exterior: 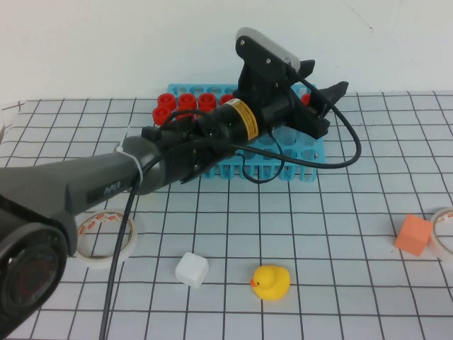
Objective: Place the test tubes
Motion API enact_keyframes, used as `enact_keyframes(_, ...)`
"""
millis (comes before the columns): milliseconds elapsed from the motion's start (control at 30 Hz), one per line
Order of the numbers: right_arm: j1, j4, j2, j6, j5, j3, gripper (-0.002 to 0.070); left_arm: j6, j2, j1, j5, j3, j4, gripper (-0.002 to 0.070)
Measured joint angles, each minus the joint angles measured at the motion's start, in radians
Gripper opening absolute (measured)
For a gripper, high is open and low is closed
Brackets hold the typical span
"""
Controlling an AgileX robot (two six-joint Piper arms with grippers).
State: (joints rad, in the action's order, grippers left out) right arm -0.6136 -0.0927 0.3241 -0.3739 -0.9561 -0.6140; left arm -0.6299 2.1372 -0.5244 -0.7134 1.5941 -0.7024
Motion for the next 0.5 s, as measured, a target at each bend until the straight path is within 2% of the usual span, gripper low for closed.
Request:
enact_keyframes(133,0.000,0.000,0.000,0.000,0.000,0.000,0.0006,0.001,-0.007,0.000,0.011,0.000,0.000,0.0467)
enact_keyframes(200,0.000,0.000,0.000,0.000,0.000,0.000,0.0006,0.004,-0.030,0.000,0.049,-0.006,0.000,0.0391)
enact_keyframes(367,0.000,0.000,0.000,0.000,0.039,0.000,0.0006,0.037,-0.140,0.006,0.173,-0.006,-0.050,0.0110)
enact_keyframes(400,0.000,0.000,0.000,0.000,0.051,0.000,0.0006,0.041,-0.170,0.007,0.200,-0.006,-0.077,0.0072)
enact_keyframes(500,0.000,0.012,0.000,-0.004,0.085,0.000,0.0006,0.042,-0.263,0.010,0.287,-0.006,-0.197,0.0022)
